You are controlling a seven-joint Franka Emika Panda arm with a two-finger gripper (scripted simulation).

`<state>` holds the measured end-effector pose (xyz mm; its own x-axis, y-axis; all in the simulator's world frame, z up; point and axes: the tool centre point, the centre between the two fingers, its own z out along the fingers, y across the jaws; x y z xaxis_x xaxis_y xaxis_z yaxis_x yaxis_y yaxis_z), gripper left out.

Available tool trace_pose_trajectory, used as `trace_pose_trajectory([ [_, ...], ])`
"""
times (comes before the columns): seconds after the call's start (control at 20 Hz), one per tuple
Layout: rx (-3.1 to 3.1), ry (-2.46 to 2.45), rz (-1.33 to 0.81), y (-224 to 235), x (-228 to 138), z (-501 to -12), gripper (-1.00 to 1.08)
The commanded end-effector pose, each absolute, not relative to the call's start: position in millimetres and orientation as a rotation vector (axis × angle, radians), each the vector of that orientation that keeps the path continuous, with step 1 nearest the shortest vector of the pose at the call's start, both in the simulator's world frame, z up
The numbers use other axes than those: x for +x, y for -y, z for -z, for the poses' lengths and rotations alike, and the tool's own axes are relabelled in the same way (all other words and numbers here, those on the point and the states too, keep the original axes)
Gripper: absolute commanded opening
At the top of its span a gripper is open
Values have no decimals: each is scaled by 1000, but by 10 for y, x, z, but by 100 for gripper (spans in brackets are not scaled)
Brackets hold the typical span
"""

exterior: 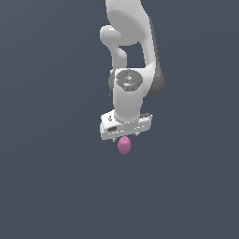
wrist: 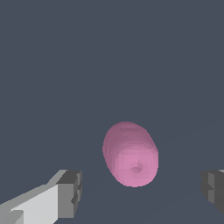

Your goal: Pick up the object and move it to a goal position.

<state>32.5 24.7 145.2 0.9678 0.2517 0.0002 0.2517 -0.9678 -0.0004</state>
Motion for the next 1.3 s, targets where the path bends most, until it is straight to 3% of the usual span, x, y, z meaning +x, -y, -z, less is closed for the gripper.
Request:
trace_pose_trajectory([
  [0.0,-3116,399,0,-247,326,-1452,100],
  [0.9,-3115,407,0,-246,331,-944,100],
  [0.95,-3115,407,0,-246,331,-944,-100],
  [1.25,-3115,407,0,-246,331,-944,-100],
])
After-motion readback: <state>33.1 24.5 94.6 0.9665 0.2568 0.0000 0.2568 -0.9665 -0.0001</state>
